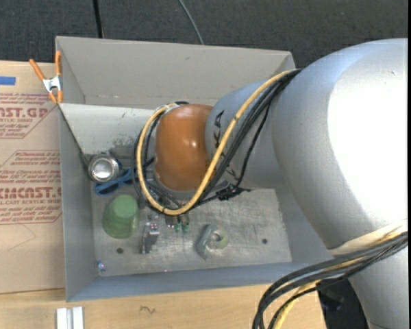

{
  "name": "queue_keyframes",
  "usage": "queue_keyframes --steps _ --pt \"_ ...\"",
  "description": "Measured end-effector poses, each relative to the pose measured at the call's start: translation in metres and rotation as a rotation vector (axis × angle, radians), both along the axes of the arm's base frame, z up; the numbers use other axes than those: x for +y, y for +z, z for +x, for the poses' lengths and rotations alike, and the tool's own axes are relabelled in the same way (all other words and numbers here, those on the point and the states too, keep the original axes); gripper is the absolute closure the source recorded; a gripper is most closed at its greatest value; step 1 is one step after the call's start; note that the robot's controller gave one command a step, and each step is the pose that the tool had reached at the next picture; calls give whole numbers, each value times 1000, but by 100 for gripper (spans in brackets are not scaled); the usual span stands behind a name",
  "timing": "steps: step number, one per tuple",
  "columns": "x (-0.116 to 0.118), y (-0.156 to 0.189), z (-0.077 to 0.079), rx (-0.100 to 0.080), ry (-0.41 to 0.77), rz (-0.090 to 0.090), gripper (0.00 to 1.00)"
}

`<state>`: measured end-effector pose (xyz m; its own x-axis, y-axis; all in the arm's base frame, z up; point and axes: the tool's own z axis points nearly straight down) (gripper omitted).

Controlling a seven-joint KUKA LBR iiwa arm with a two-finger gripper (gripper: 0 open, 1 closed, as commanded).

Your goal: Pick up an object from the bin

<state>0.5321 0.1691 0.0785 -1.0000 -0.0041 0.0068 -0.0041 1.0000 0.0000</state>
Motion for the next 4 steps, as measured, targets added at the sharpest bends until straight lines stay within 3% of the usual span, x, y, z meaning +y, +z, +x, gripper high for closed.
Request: queue_keyframes --steps 1,2,3,4 --pt "56 -7 26 -8 -94 -1 0" --pt "55 -6 27 -10 -96 2 100" --pt "71 111 13 -14 -108 5 100" --pt "15 202 1 -11 182 1 100"
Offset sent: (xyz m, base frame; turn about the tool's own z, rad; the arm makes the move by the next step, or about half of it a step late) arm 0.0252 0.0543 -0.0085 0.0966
